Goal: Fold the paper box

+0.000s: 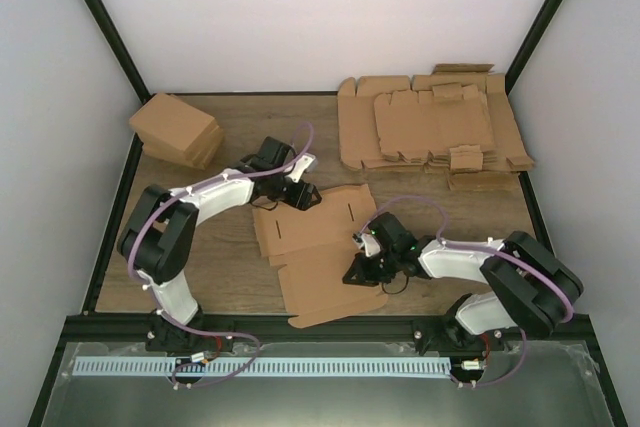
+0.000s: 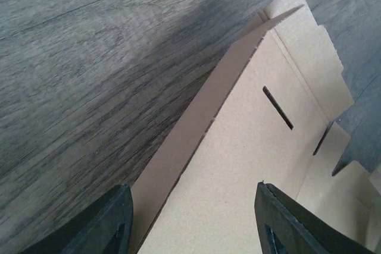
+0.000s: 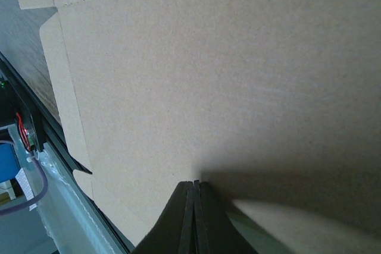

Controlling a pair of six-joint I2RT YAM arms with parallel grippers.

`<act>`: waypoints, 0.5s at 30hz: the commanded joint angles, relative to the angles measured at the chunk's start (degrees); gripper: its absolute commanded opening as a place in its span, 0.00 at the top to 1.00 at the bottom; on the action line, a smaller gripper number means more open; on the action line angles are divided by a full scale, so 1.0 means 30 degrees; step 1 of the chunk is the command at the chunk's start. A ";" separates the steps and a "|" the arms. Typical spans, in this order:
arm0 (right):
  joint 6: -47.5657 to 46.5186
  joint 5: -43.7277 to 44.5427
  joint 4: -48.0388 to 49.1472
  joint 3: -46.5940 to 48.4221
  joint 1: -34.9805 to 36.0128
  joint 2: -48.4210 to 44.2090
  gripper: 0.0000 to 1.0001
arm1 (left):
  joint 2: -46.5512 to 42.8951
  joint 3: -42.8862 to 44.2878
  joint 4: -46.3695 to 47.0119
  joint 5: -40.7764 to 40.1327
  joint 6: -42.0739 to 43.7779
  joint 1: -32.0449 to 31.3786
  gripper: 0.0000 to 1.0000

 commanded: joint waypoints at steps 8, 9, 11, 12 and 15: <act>-0.0841 0.2430 -0.0881 0.0724 0.0085 0.0916 0.99 | -0.1229 -0.0417 -0.2298 -0.2180 0.0254 -0.1462 0.51; -0.0841 0.2430 -0.0887 0.0712 0.0085 0.0919 0.99 | -0.1230 -0.0413 -0.2311 -0.2411 0.0287 -0.1583 0.52; -0.0826 0.2484 -0.0885 0.0710 0.0085 0.0896 0.99 | -0.1278 -0.0417 -0.2298 -0.2785 0.0363 -0.1915 0.53; -0.0839 0.2514 -0.0883 0.0710 0.0071 0.0891 0.99 | -0.1277 -0.0443 -0.2270 -0.2980 0.0352 -0.2046 0.53; -0.0895 0.2585 -0.0898 0.0803 0.0085 0.0892 0.99 | -0.1322 -0.0414 -0.2178 -0.3727 0.0380 -0.2375 0.59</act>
